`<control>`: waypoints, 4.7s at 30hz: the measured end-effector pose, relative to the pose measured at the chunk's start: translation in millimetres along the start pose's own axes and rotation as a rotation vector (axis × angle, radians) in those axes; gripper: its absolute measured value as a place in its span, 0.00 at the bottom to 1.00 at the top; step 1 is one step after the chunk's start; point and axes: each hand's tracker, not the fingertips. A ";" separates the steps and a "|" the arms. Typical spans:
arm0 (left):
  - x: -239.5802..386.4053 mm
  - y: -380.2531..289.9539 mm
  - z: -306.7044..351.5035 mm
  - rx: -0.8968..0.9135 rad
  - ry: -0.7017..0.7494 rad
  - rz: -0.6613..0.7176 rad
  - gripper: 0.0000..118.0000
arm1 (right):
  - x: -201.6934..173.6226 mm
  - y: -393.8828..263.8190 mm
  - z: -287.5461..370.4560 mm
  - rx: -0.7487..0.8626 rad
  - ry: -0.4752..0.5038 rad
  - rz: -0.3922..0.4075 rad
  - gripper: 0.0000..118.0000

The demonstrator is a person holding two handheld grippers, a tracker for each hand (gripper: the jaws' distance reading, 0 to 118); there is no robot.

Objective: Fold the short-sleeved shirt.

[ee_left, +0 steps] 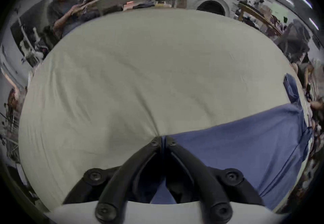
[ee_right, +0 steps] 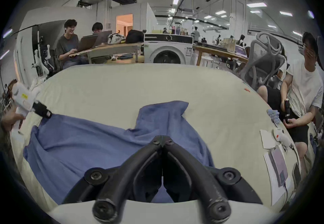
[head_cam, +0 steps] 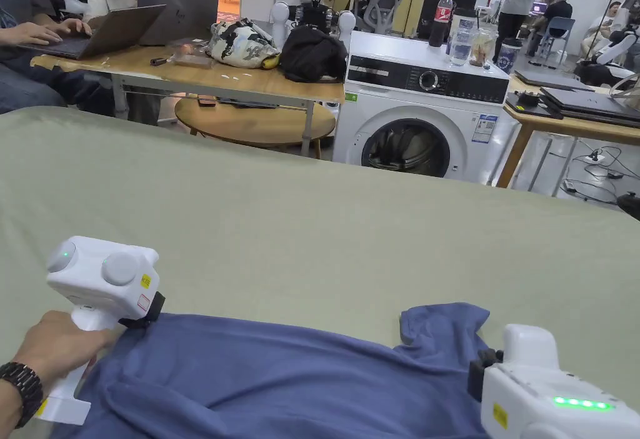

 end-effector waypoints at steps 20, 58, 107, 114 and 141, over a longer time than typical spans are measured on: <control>-7.4 -36.2 51.6 0.210 -0.067 0.069 0.00 | 68.7 39.9 -175.6 -0.496 -0.022 0.074 0.00; -25.2 -200.4 88.5 0.032 -0.160 0.042 0.00 | 96.3 -110.6 59.5 -0.470 -0.003 0.068 0.00; -89.2 -164.6 132.7 0.236 -0.417 0.316 0.51 | -100.5 -33.7 76.1 0.405 0.038 0.065 0.00; -148.5 -184.7 63.7 -0.005 -0.603 0.466 0.53 | -102.0 -38.8 66.8 0.362 0.048 0.082 0.00; -142.6 -197.2 88.0 0.132 -0.863 0.609 0.05 | -94.1 -43.0 61.8 0.329 0.043 0.085 0.00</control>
